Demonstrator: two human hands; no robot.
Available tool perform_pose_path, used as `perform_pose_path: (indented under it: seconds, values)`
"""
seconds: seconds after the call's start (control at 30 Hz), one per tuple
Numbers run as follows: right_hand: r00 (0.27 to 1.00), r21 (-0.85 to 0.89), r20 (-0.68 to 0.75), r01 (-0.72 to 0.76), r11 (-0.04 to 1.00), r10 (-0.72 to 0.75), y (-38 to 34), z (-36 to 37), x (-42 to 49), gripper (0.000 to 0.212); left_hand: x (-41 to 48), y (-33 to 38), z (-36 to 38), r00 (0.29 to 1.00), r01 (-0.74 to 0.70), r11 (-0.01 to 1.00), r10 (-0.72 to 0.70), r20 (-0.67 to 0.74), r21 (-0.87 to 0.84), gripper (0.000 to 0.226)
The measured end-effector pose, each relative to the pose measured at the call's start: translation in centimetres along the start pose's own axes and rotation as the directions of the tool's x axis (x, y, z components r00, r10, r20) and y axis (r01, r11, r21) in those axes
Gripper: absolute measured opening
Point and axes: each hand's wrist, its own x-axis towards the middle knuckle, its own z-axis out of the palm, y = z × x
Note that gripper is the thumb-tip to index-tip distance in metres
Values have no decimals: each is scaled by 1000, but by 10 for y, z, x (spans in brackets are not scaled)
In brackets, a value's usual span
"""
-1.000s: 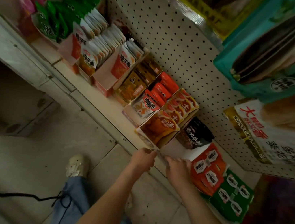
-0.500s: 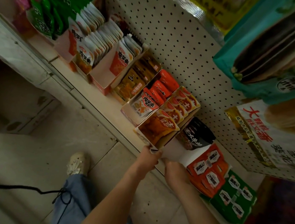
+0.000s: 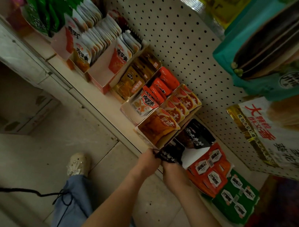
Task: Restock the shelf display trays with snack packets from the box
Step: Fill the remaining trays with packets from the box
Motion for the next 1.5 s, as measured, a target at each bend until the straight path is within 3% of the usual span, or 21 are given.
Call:
perform_pose_path:
  seconds: [0.13, 0.27, 0.4, 0.53, 0.73, 1.0, 1.17, 1.37, 1.43, 1.5]
  values:
    - [999, 25, -16, 40, 999, -39, 4, -6, -2, 39, 1, 5, -1, 998, 18, 993, -12, -54, 116, 29]
    - [997, 218, 3, 73, 973, -76, 4, -18, -13, 55, 1, -3, -3, 998, 52, 980, -43, -53, 192, 28]
    - [994, 459, -96, -2, 888, 52, 10, -30, -18, 56, -2, -10, -2, 993, 99, 976, -85, -80, 195, 32]
    - [977, 388, -192, -12, 922, 94, 18, -35, -12, 52, -4, -4, 3, 989, 134, 972, -120, -84, 194, 25]
    - [946, 457, -275, -27, 889, 170, 22, -36, 1, 47, -1, -1, 7, 992, 88, 968, -63, -111, 236, 29]
    - [920, 531, -315, -32, 846, 233, 27, -40, 6, 39, 4, 4, 5, 991, 95, 993, -89, -95, 63, 34]
    - [906, 475, -369, -7, 880, 206, 24, -41, 8, 39, 4, 9, 4, 992, 67, 994, -76, -100, -89, 37]
    - [924, 396, -356, 17, 918, 136, 11, -40, 7, 44, -2, 6, -7, 998, 54, 980, -55, -2, -193, 29]
    - [902, 354, -395, -26, 935, 175, 10, -43, 7, 49, -2, 11, -11, 998, 64, 959, -67, -1, -278, 23]
    - [831, 301, -494, -114, 947, 257, 12, -47, 6, 53, -2, 17, -12, 996, 81, 947, -89, -10, -311, 24]
